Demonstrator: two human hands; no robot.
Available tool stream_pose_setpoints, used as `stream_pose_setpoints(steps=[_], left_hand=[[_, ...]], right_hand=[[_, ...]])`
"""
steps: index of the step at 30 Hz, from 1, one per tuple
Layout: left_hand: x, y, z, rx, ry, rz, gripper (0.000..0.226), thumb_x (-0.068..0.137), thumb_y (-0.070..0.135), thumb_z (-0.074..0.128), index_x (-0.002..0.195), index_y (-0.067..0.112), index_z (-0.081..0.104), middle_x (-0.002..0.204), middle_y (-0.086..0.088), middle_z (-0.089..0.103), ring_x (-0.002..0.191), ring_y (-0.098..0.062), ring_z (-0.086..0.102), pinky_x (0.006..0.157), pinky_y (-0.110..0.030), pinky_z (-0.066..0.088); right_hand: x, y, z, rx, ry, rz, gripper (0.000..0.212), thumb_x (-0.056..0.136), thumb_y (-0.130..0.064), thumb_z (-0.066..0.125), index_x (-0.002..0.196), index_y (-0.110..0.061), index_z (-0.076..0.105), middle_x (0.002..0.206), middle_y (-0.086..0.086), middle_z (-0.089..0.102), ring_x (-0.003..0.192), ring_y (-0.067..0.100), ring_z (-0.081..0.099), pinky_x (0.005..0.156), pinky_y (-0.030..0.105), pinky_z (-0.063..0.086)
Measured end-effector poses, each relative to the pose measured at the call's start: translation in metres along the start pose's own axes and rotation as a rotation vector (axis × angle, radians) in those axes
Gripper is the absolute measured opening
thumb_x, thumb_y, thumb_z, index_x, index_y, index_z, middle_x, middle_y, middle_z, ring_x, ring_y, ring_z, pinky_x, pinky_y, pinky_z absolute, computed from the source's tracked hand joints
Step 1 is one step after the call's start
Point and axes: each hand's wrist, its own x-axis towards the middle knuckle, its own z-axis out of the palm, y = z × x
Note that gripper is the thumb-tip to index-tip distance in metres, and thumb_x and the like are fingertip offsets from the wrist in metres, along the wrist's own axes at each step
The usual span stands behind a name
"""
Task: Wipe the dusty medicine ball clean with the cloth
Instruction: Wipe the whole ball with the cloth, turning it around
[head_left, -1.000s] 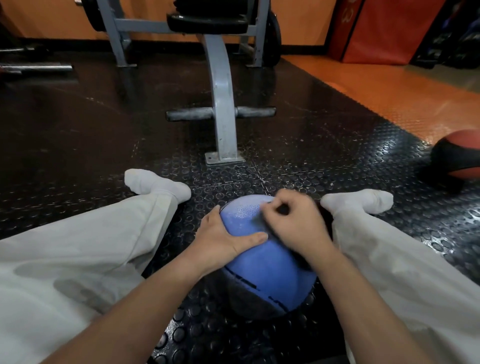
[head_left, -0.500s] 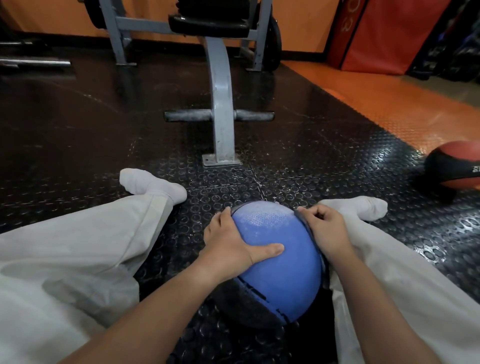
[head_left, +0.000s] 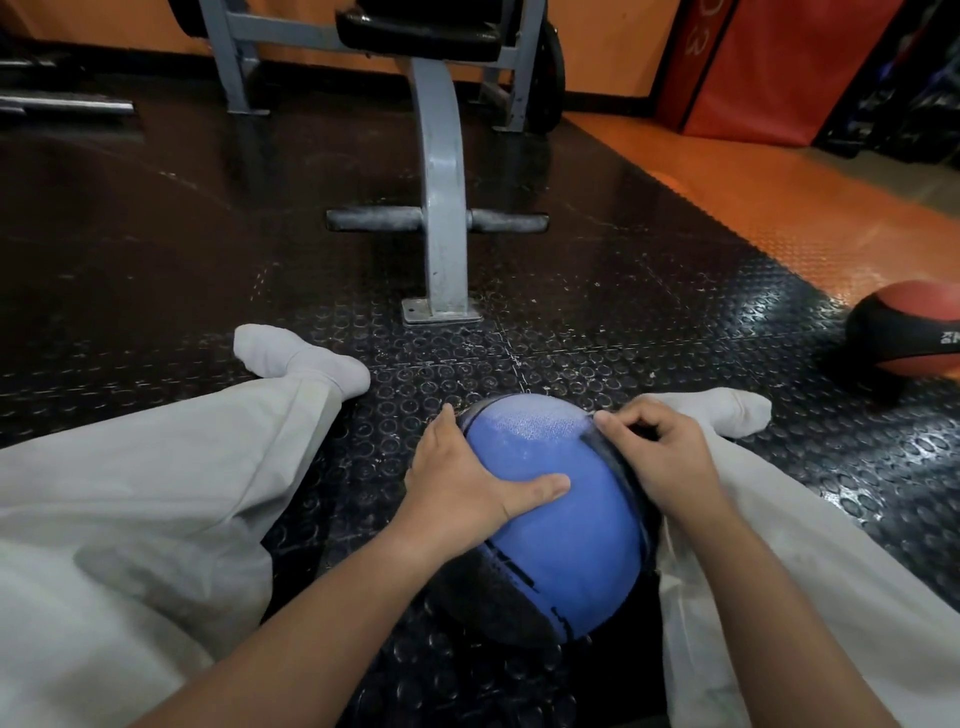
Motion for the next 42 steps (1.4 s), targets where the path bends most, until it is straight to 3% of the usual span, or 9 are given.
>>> stream_pose_setpoints(steps=[5,10,14,24,29,31,35,39,42], left_hand=[[0.003,-0.001,-0.002,0.089,-0.010,0.043,0.136,0.059,0.066,0.078,0.155,0.010,0.000,0.163,-0.002,0.006,0.150,-0.018,0.006,0.122,-0.038,0.014],[-0.003,-0.007,-0.012,0.175,-0.179,0.098,0.140,0.061,0.064,0.079,0.153,0.013,-0.013,0.162,0.002,-0.011,0.150,-0.017,-0.009,0.123,-0.038,0.009],[-0.002,-0.009,-0.008,0.164,-0.155,0.091,0.143,0.056,0.065,0.082,0.155,0.017,-0.010,0.162,0.005,-0.010,0.149,-0.015,-0.010,0.123,-0.040,0.009],[0.022,0.003,-0.028,0.146,-0.231,0.021,0.130,0.067,0.060,0.078,0.155,0.012,-0.005,0.163,-0.004,0.001,0.150,-0.022,0.008,0.120,-0.036,0.018],[0.019,-0.005,-0.018,0.165,-0.205,0.041,0.136,0.062,0.067,0.077,0.155,0.012,-0.006,0.162,-0.002,-0.003,0.150,-0.022,0.001,0.121,-0.036,0.015],[0.015,-0.008,-0.013,0.177,-0.167,0.069,0.140,0.051,0.076,0.075,0.156,0.018,0.003,0.161,0.000,0.006,0.149,-0.021,0.004,0.122,-0.039,0.015],[0.031,-0.022,-0.008,0.072,-0.089,0.070,0.129,0.031,0.094,0.068,0.139,0.028,0.044,0.141,0.002,0.048,0.133,-0.019,0.044,0.109,-0.043,0.041],[0.024,-0.005,-0.027,0.157,-0.238,0.031,0.133,0.049,0.081,0.073,0.155,0.024,0.018,0.162,0.001,0.010,0.148,-0.019,0.013,0.121,-0.037,0.019],[0.024,-0.001,-0.028,0.110,-0.215,-0.021,0.130,0.061,0.067,0.078,0.156,0.018,0.003,0.162,0.000,0.007,0.148,-0.020,0.016,0.119,-0.033,0.021]], right_hand=[[-0.018,-0.040,0.027,-0.255,-0.243,-0.339,0.005,0.078,-0.025,0.068,0.076,-0.026,0.073,0.080,-0.013,0.057,0.085,0.000,0.048,0.085,0.019,0.036],[0.005,-0.073,0.049,-0.432,-0.511,-0.266,0.008,0.083,-0.020,0.071,0.077,-0.021,0.075,0.080,-0.016,0.055,0.097,0.016,0.050,0.096,0.015,0.030],[0.021,-0.084,0.074,-0.648,-0.593,-0.223,0.014,0.088,-0.030,0.064,0.082,-0.022,0.073,0.090,-0.013,0.055,0.106,0.021,0.046,0.103,0.042,0.033],[-0.014,-0.062,0.023,-0.425,-0.352,-0.263,0.008,0.082,-0.014,0.073,0.085,-0.021,0.076,0.084,-0.017,0.058,0.096,0.018,0.057,0.092,0.030,0.042],[0.009,-0.069,0.049,-0.443,-0.385,-0.259,0.008,0.084,-0.021,0.070,0.077,-0.023,0.073,0.084,-0.014,0.058,0.097,0.022,0.054,0.095,0.041,0.042],[0.022,-0.078,0.069,-0.600,-0.470,-0.232,0.012,0.089,-0.029,0.064,0.081,-0.027,0.072,0.092,-0.014,0.057,0.107,0.021,0.045,0.099,0.042,0.036],[0.034,-0.088,0.092,-0.770,-0.520,-0.234,0.020,0.094,-0.030,0.054,0.088,-0.029,0.073,0.106,-0.008,0.060,0.111,0.022,0.037,0.094,0.039,0.029],[0.020,-0.072,0.066,-0.663,-0.421,-0.319,0.016,0.092,-0.032,0.059,0.093,-0.030,0.074,0.092,-0.016,0.050,0.099,0.016,0.038,0.095,0.036,0.030],[0.007,-0.052,0.027,-0.386,-0.298,-0.312,0.019,0.085,-0.019,0.070,0.084,-0.038,0.071,0.085,-0.016,0.056,0.094,0.020,0.049,0.094,0.020,0.030]])
